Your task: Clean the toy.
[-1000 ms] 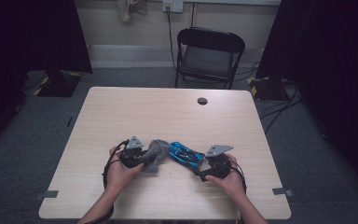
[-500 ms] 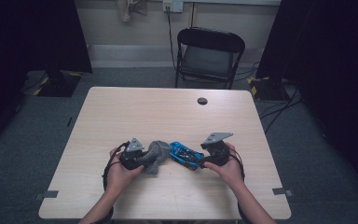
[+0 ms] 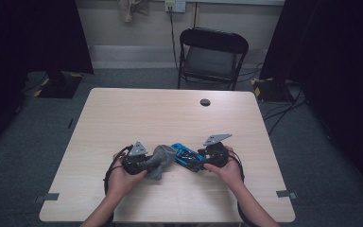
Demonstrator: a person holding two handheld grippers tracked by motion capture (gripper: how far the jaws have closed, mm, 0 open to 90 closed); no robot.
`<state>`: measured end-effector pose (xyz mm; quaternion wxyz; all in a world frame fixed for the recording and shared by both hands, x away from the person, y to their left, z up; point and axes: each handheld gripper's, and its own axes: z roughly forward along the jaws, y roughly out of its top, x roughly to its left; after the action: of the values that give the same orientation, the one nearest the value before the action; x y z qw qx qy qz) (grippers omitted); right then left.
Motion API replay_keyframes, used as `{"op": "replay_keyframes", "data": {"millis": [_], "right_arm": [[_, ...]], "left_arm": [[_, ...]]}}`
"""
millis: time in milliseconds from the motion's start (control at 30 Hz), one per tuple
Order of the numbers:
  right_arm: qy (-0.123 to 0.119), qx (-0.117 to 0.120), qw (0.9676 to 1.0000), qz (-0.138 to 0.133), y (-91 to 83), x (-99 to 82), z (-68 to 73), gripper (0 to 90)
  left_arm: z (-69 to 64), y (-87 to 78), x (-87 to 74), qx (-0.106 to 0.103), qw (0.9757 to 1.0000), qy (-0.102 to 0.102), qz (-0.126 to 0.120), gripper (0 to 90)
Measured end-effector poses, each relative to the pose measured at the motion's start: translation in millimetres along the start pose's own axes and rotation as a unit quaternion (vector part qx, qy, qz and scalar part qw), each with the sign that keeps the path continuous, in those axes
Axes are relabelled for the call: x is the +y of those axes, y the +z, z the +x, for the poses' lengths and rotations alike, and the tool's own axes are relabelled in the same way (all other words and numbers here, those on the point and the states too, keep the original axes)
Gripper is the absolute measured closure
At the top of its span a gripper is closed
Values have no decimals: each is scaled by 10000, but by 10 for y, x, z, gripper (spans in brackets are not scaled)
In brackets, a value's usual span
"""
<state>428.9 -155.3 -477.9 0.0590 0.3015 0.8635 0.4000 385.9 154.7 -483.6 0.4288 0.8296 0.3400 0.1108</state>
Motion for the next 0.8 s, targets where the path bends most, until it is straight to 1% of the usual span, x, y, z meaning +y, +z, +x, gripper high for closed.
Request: {"op": "replay_keyframes", "data": {"millis": [33, 100, 200, 233, 267, 300, 367, 433, 567, 600, 667, 733, 800], "right_arm": [[17, 8, 10000, -4, -2, -4, -4, 389], [25, 11, 10000, -19, -1, -8, -6, 389], [-1, -19, 10000, -34, -4, -12, 4, 389], [8, -21, 10000, -35, -6, -15, 6, 389], [-5, -25, 10000, -34, -7, -17, 7, 389], [-7, -33, 10000, -32, -9, -18, 9, 389], [8, -41, 10000, -17, -11, -16, 10, 389], [-7, -56, 10000, -19, -9, -14, 16, 389], [-6, -59, 10000, -25, -12, -18, 17, 389], [2, -61, 10000, -22, -13, -19, 18, 389], [5, -64, 10000, -37, -13, -24, 19, 389], [-5, -66, 10000, -42, -14, -25, 20, 390], [1, -59, 10000, -56, -13, -29, 18, 390]], "left_arm": [[-42, -14, 15, -68, 10000, 29, -3, 666], [-135, -45, 42, -284, 9995, 107, -25, 666], [-300, -74, 69, -623, 9978, 224, -28, 666], [-354, -66, 72, -737, 9970, 234, -24, 666], [-407, -49, 75, -822, 9962, 287, 18, 666], [-458, -25, 78, -859, 9956, 379, 66, 666], [-541, 46, 80, -964, 9942, 460, 126, 665], [-594, 137, 75, -996, 9931, 563, 241, 664], [-644, 300, 60, -890, 9927, 732, 346, 660], [-649, 324, 62, -895, 9932, 684, 304, 658], [-661, 358, 82, -829, 9932, 759, 309, 643], [-656, 377, 78, -846, 9933, 726, 302, 619], [-648, 383, 84, -864, 9933, 706, 315, 615]]}}
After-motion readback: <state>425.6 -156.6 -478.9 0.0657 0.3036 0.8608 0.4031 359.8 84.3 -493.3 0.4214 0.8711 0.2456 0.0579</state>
